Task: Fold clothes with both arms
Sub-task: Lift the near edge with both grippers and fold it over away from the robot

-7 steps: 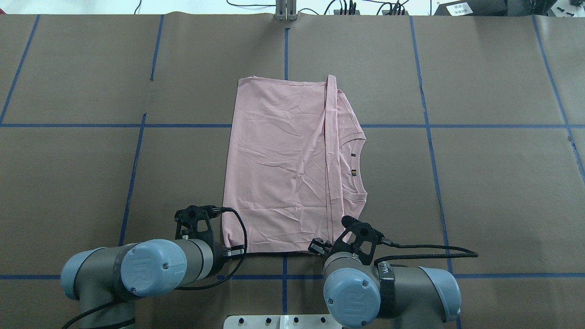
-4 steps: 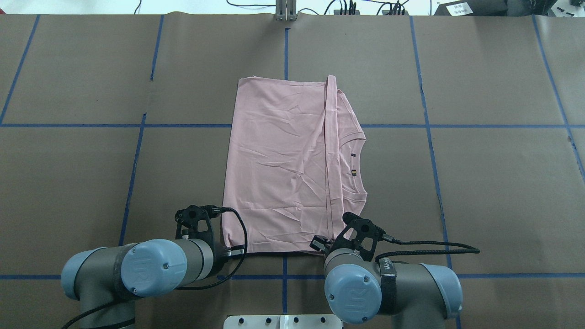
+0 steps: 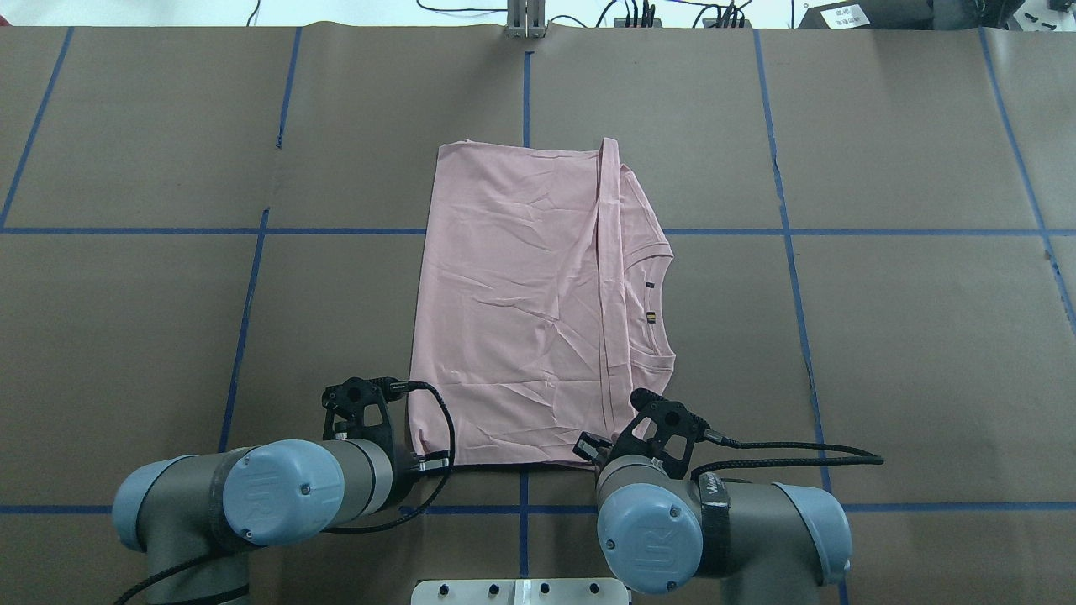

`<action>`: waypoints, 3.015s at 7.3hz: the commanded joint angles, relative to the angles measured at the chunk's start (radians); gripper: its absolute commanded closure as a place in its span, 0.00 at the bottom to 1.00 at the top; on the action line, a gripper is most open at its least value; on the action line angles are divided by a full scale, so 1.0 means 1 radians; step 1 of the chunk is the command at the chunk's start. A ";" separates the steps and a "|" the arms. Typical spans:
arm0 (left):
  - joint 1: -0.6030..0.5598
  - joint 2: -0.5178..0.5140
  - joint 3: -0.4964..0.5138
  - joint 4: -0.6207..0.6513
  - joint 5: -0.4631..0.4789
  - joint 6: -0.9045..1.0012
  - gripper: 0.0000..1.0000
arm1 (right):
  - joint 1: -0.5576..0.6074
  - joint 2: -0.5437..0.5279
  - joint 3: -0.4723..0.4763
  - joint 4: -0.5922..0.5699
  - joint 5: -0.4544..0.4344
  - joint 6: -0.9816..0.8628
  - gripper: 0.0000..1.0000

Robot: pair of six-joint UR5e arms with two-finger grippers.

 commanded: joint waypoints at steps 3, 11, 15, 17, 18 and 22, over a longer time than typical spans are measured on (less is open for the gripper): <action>-0.012 0.012 -0.140 0.032 -0.012 0.009 1.00 | 0.014 -0.003 0.129 -0.091 0.032 -0.024 1.00; -0.125 -0.147 -0.387 0.499 -0.098 0.122 1.00 | -0.001 0.110 0.393 -0.479 0.038 -0.041 1.00; -0.375 -0.274 0.034 0.311 -0.149 0.278 1.00 | 0.349 0.265 -0.085 -0.127 0.195 -0.263 1.00; -0.434 -0.310 0.321 0.081 -0.146 0.347 1.00 | 0.436 0.365 -0.454 0.130 0.225 -0.315 1.00; -0.448 -0.310 0.413 -0.001 -0.144 0.370 1.00 | 0.448 0.374 -0.546 0.234 0.224 -0.357 1.00; -0.471 -0.304 0.430 -0.054 -0.150 0.495 0.00 | 0.473 0.380 -0.551 0.245 0.247 -0.532 0.00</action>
